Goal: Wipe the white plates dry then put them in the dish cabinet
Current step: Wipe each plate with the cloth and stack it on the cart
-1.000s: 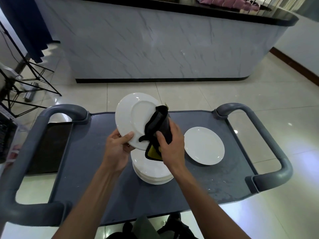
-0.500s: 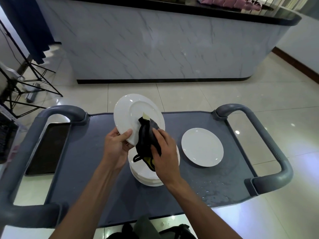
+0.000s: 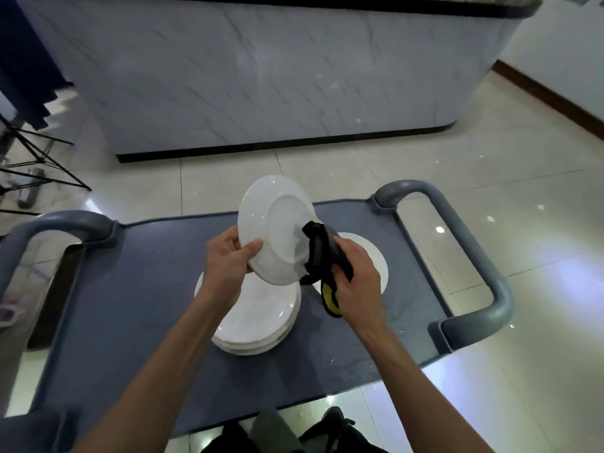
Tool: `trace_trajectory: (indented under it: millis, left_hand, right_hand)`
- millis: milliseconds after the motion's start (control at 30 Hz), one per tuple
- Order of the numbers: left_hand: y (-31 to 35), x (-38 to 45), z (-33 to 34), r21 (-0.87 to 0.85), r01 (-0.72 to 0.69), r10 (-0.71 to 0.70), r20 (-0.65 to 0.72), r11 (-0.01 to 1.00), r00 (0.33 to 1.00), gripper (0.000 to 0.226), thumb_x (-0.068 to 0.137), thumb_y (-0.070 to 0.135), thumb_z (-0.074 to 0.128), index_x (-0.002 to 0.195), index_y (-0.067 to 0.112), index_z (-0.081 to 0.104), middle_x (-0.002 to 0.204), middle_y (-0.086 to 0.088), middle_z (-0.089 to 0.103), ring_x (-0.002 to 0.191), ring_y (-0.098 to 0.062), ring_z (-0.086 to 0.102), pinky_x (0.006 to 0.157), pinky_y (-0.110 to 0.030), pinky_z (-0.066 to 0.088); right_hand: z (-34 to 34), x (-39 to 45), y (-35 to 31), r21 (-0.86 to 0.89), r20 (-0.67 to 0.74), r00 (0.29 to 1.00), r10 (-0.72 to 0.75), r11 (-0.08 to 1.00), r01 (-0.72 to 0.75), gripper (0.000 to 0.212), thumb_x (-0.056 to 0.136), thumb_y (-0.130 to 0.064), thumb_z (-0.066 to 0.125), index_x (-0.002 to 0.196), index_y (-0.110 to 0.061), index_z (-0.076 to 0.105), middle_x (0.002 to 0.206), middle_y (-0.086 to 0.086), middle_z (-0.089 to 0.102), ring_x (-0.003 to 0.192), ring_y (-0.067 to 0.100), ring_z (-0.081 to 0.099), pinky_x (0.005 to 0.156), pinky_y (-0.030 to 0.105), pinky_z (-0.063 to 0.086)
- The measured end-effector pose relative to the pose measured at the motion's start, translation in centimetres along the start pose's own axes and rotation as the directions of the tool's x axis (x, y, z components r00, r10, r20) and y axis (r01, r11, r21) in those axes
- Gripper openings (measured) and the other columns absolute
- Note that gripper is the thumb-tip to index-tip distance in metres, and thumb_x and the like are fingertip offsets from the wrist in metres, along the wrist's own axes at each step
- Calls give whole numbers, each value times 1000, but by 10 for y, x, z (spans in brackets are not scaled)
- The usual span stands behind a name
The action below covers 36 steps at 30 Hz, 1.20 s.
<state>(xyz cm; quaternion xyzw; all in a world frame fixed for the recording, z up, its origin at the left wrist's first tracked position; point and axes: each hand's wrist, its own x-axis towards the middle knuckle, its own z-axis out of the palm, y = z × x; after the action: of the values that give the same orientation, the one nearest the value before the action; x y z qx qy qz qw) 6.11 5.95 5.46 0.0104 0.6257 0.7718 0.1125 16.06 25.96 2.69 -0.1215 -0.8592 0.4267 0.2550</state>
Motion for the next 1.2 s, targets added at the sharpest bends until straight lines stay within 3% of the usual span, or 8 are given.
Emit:
trace_trajectory:
  millis: [67,133,267,433,567,633,800,1200]
  left_hand:
    - [-3,2,20,123,-46,46,3,991,999,23,90,2,67,99,22,71,96,-3,76,90,-24,71,74,-46,61]
    - [-7,4,41,301,-132,129,29,944,991,25,88,5,69,96,28,73,92,3,76,89,-22,71,76,-42,58]
    - [-18,9,81,648,-312,281,156,695,947,13,88,12,66,95,21,71,81,7,70,75,-13,64,60,-23,48]
    - [-42,9,121,798,-418,270,327,435,906,16,91,9,62,104,14,69,77,-6,68,69,-30,63,62,-42,55]
    - [-56,7,146,867,-446,246,394,219,886,28,89,6,62,114,16,68,78,-11,70,66,-38,62,62,-43,54]
    - [-63,3,158,882,-452,267,407,135,873,31,83,-2,63,109,13,70,72,-12,69,60,-41,60,55,-38,50]
    - [-83,-5,180,894,-446,280,422,26,862,44,63,-12,71,99,13,75,64,-5,69,50,-34,60,47,-30,43]
    - [-119,-17,190,874,-481,153,485,-63,861,55,55,-14,71,104,11,73,77,-10,69,54,-35,61,43,-34,45]
  right_hand:
    - [-19,6,10,2,-15,1000,8,1000,-8,44,87,-7,55,128,-19,61,129,-4,64,120,16,57,106,40,46]
    - [-37,10,22,-7,-24,1000,19,1000,-19,44,87,-3,56,129,-17,62,127,-6,63,118,14,57,104,40,47]
    - [-74,19,45,-10,-41,998,45,999,-46,49,90,2,59,133,-21,59,127,-9,62,117,11,57,101,35,49]
    - [-110,25,71,23,-62,997,44,999,-43,51,91,2,58,134,-25,58,128,-10,61,119,9,57,101,35,49]
    - [-129,22,93,31,-55,996,76,997,-74,52,90,3,59,135,-25,58,132,-9,61,123,12,56,104,41,48]
    - [-137,21,103,40,-44,996,82,996,-80,52,90,2,59,135,-25,58,132,-8,61,123,13,56,104,43,48]
    - [-153,21,122,55,-13,996,84,995,-83,53,90,1,59,135,-27,57,134,-8,60,126,17,55,104,46,47]
    - [-173,18,142,41,16,995,95,995,-96,53,91,1,62,136,-27,57,135,-8,59,127,13,53,108,44,45]
